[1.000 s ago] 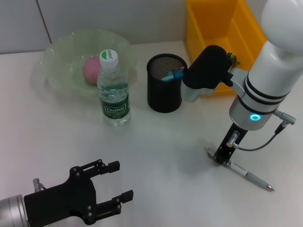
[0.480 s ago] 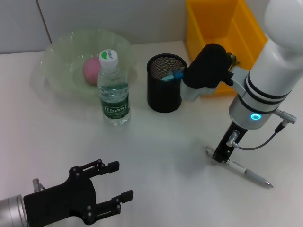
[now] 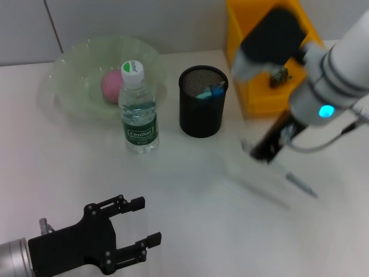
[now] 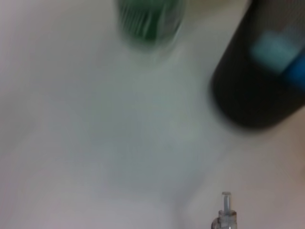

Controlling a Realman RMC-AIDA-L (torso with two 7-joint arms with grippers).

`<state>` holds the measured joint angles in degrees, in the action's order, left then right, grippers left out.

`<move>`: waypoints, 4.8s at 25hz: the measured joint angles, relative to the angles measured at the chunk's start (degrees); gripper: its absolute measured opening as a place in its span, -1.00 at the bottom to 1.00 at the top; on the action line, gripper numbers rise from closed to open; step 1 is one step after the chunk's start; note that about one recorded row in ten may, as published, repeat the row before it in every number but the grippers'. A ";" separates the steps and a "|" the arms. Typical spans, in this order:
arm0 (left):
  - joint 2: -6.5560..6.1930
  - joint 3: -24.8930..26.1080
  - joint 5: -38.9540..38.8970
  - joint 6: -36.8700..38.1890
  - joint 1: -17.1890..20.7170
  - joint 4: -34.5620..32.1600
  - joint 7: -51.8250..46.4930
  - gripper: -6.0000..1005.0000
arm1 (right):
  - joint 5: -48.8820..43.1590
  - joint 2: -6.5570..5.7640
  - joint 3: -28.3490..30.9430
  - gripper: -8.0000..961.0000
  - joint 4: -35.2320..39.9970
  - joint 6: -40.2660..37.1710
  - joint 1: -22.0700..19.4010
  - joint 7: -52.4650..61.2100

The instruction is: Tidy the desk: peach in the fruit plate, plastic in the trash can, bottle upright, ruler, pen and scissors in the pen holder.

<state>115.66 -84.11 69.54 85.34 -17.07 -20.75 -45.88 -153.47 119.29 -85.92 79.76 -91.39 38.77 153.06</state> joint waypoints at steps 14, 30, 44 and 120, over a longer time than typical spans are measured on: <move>0.32 0.00 -0.02 0.01 -0.51 0.01 0.04 0.42 | 8.01 0.01 3.36 -0.74 24.74 23.17 -12.29 -5.66; 0.44 0.01 -0.02 -0.26 -1.04 0.01 -0.08 0.42 | 16.94 -0.09 -11.31 -0.74 8.15 60.53 -17.38 -18.43; 0.36 0.00 -0.01 -0.42 -1.10 0.31 0.32 0.42 | 19.11 -0.13 -21.48 -0.74 -5.38 81.02 -16.20 -18.26; 0.01 3.12 -0.01 3.90 -0.47 -0.18 2.33 0.42 | 51.87 -2.93 41.91 0.67 -61.76 -7.94 -22.19 -105.50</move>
<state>115.67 -80.99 69.53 89.24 -17.53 -20.93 -43.55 -101.60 116.36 -44.02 18.00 -99.33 16.58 47.56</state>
